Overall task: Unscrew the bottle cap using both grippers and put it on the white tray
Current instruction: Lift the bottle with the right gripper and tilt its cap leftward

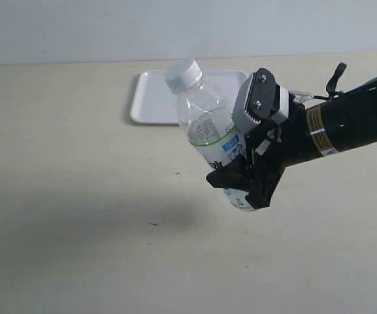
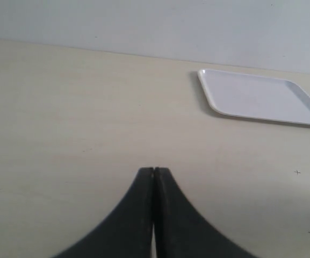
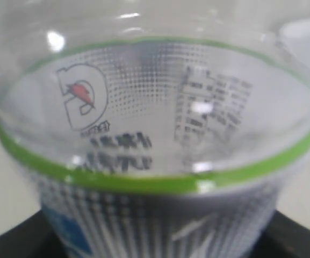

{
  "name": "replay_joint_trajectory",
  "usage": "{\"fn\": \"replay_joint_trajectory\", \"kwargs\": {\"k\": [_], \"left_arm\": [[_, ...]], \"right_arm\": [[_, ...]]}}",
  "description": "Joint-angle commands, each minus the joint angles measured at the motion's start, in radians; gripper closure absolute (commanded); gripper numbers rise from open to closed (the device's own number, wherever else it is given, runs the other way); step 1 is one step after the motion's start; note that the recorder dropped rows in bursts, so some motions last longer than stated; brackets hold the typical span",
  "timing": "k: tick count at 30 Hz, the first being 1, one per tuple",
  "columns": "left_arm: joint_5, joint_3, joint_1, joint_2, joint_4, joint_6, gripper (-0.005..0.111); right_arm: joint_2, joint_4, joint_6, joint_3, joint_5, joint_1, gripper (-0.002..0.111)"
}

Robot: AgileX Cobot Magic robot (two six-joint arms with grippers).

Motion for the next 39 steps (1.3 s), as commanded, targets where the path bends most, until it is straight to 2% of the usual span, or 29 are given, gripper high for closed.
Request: {"fn": "replay_joint_trajectory", "kwargs": {"k": [1,5,7,8,11,14,19,23,25,27,29,32,34,36,39], "left_arm": [[-0.004,0.003,-0.006,-0.006,-0.002,0.003,0.107],[-0.004,0.003,-0.006,-0.006,-0.002,0.003,0.107],[-0.048,0.003,-0.006,-0.006,0.005,0.017,0.107],[-0.074,0.003,-0.006,-0.006,-0.006,0.017,0.107],[-0.138,0.003,-0.006,-0.006,-0.170,0.010,0.107],[-0.200,0.003,-0.006,-0.006,-0.172,0.043,0.107],[-0.373,0.003,-0.006,-0.006,-0.351,-0.158,0.107],[-0.540,0.003,-0.006,-0.006,-0.343,-0.184,0.107],[-0.593,-0.070,-0.006,0.008,-0.236,-0.232,0.107],[-0.563,-0.196,-0.006,0.070,-0.032,-0.314,0.107],[-0.502,-0.319,-0.006,0.169,0.166,-0.463,0.107],[-0.388,-0.498,-0.021,0.397,0.439,-0.610,0.107],[-0.273,-0.589,-0.070,0.549,0.550,-0.602,0.107],[-0.098,-0.674,-0.144,0.717,0.561,-0.529,0.107],[0.154,-0.806,-0.281,0.944,0.551,-0.313,0.107]], "right_arm": [[-0.014,0.225,-0.343,0.064,-0.036,-0.002,0.108],[0.010,0.467,-0.661,0.135,-0.135,-0.002,0.108],[0.046,0.493,-0.721,0.145,-0.159,-0.002,0.108],[0.062,0.493,-0.727,0.145,-0.175,-0.002,0.108],[0.115,0.451,-0.764,0.145,-0.251,-0.002,0.108],[0.149,0.404,-0.767,0.132,-0.264,-0.002,0.108],[0.162,0.402,-0.767,0.124,-0.265,-0.002,0.108],[0.161,0.404,-0.767,0.124,-0.265,-0.002,0.108],[0.161,0.411,-0.767,0.124,-0.265,-0.002,0.108],[0.161,0.430,-0.767,0.124,-0.267,-0.002,0.108],[0.161,0.430,-0.767,0.124,-0.267,-0.002,0.108],[0.161,0.430,-0.767,0.124,-0.267,-0.002,0.108],[0.161,0.430,-0.767,0.124,-0.265,-0.002,0.108],[0.161,0.433,-0.767,0.124,-0.266,-0.002,0.108],[0.161,0.441,-0.767,0.124,-0.267,-0.002,0.108]]}}
